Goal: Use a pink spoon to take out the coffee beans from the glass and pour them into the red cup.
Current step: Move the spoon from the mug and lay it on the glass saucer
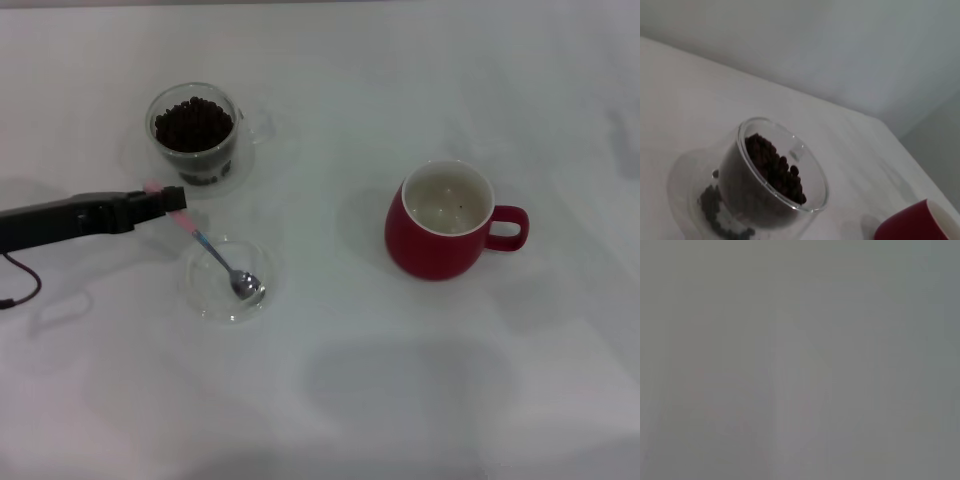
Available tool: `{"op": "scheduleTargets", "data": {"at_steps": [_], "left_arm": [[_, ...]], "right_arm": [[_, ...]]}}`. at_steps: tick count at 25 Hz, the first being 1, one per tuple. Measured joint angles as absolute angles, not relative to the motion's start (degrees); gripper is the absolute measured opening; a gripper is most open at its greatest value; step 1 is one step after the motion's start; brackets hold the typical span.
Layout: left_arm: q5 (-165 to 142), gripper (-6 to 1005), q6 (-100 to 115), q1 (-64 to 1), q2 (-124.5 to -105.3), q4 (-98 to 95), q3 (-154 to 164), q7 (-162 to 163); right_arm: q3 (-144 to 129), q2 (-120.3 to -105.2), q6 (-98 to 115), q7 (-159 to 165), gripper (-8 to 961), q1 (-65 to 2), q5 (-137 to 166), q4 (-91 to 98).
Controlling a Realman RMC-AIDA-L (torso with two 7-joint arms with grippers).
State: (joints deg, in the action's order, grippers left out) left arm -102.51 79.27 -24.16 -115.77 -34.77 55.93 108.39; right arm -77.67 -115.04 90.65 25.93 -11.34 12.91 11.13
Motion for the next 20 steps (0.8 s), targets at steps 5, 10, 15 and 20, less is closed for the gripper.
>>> {"op": "scheduleTargets", "data": {"at_steps": [5, 10, 15, 20], "left_arm": [[-103.0, 176, 77.9, -24.2, -116.48, -33.9, 56.0, 108.4], [-103.1, 178, 77.2, -24.7, -116.53, -31.9, 56.1, 108.3], [-103.1, 180, 76.3, -24.9, -116.54, -31.7, 56.0, 108.3], [-103.1, 205, 76.1, -24.8, -116.54, -31.7, 55.7, 108.2]], "right_arm": [[-77.8, -115.04, 90.6, 25.9, 450, -11.5, 13.0, 10.6], [-77.9, -115.09, 90.4, 25.9, 450, -11.6, 13.1, 10.6], [-78.0, -115.13, 89.7, 25.9, 450, -11.9, 13.4, 10.5], [-78.0, -115.13, 89.6, 25.9, 450, -11.9, 13.4, 10.5]]}}
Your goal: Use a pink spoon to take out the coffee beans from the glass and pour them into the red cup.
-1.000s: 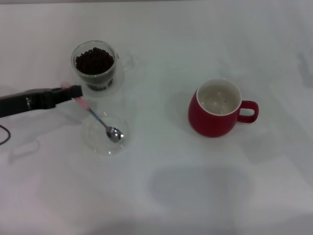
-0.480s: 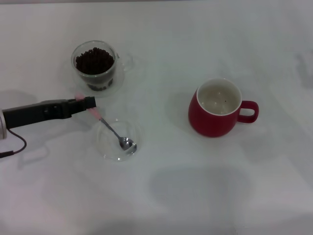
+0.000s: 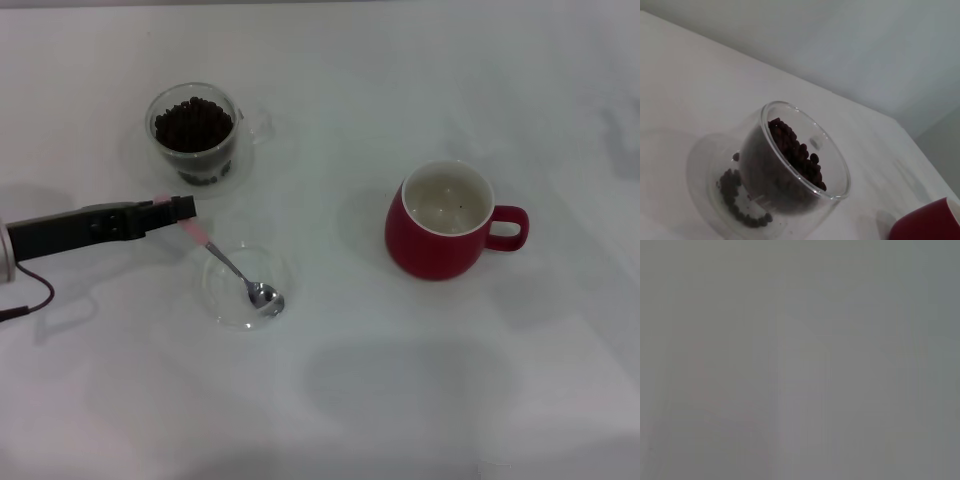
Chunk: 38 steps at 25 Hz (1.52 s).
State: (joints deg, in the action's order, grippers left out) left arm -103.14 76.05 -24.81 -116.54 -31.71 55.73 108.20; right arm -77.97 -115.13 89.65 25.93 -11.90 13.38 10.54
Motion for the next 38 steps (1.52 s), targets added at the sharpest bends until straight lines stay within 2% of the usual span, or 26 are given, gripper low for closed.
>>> {"op": "scheduleTargets", "data": {"at_steps": [14, 30, 35, 38], "left_arm": [[-103.1, 303, 74.8, -24.2, -116.01, -31.7, 55.7, 108.0], [-102.4, 444, 75.0, -23.5, -114.46, -32.1, 52.5, 106.9], [-102.2, 445, 77.4, -23.0, -114.03, -34.0, 45.7, 100.2], [-99.9, 445, 79.3, -22.1, -114.62, -35.0, 40.5, 91.4]], "right_arm": [[-77.9, -115.16, 89.6, 25.9, 450, -11.9, 13.2, 10.5], [-78.0, -115.22, 89.8, 25.9, 450, -12.0, 13.3, 10.5], [-78.0, -115.22, 90.2, 26.0, 450, -12.0, 13.2, 10.5], [-78.0, -115.21, 90.5, 26.0, 450, -12.0, 13.2, 10.5]]}}
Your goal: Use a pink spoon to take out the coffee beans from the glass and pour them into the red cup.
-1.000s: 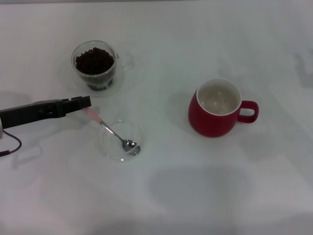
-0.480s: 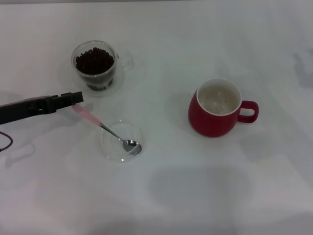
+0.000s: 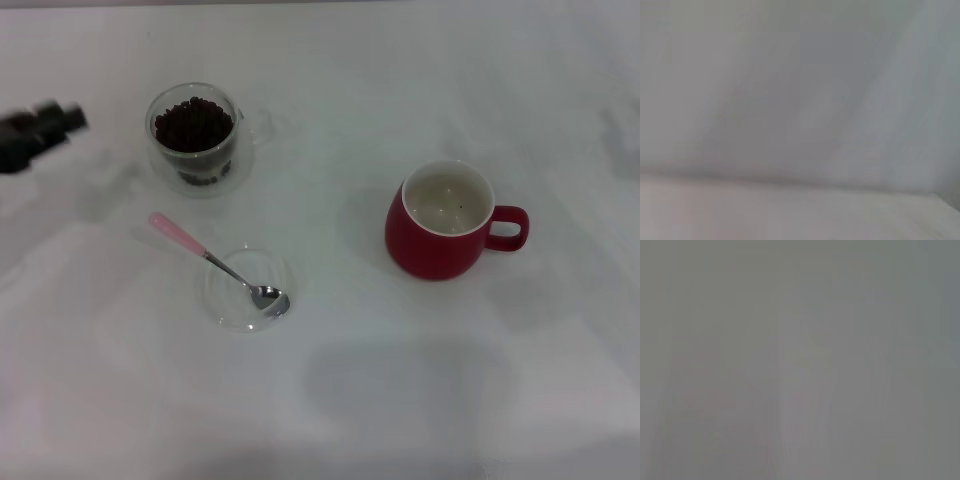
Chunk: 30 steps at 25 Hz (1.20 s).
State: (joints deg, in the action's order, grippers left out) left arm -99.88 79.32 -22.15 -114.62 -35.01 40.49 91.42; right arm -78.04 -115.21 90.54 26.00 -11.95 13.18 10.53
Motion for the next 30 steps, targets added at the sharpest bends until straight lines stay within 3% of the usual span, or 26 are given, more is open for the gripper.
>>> {"op": "scheduleTargets", "data": {"at_steps": [7, 20, 30], "left_arm": [[-82.8, 444, 80.1, -17.7, -118.62, -33.9, 32.8, 64.3], [-59.4, 445, 79.8, -16.4, -118.68, -21.6, 32.5, 35.6], [-48.6, 444, 78.5, -20.9, -118.84, -14.3, 32.5, 21.6]], "right_arm": [[-77.9, -115.28, 94.0, 26.2, 450, -11.4, 13.0, 10.4], [-77.4, -115.29, 93.6, 24.5, 450, -13.7, 9.3, 10.6], [-74.5, -114.95, 91.3, 21.4, 450, -16.7, 5.5, 10.8]]}}
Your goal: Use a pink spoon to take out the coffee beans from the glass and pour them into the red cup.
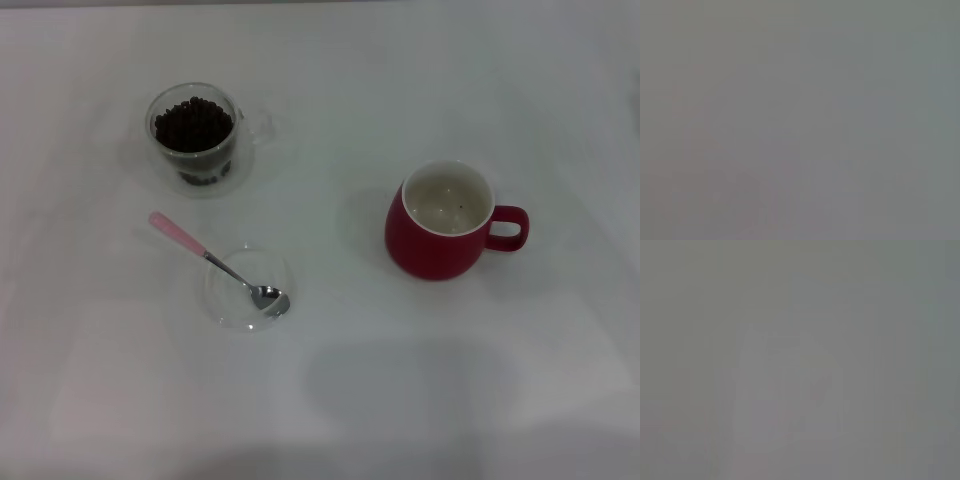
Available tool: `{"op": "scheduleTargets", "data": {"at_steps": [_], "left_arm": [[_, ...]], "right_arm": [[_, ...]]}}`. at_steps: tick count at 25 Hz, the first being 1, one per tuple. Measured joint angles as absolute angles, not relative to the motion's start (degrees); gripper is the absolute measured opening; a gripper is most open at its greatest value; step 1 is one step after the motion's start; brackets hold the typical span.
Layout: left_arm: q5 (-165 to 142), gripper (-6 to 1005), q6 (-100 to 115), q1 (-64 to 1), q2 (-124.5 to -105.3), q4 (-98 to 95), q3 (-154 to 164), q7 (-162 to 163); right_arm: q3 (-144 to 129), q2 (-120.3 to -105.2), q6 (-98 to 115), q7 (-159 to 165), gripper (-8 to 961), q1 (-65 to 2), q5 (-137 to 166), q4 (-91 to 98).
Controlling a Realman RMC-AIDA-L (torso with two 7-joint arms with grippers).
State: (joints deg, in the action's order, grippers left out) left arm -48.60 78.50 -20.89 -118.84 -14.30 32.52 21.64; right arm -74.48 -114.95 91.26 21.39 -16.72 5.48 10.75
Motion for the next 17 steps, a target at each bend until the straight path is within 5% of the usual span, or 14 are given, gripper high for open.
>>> {"op": "scheduleTargets", "data": {"at_steps": [17], "left_arm": [[-47.2, 444, 78.6, -22.4, -118.94, -10.7, 33.0, 15.7]], "right_arm": [[-76.9, -115.31, 90.0, 21.2, 450, -17.9, 6.0, 10.4]]}}
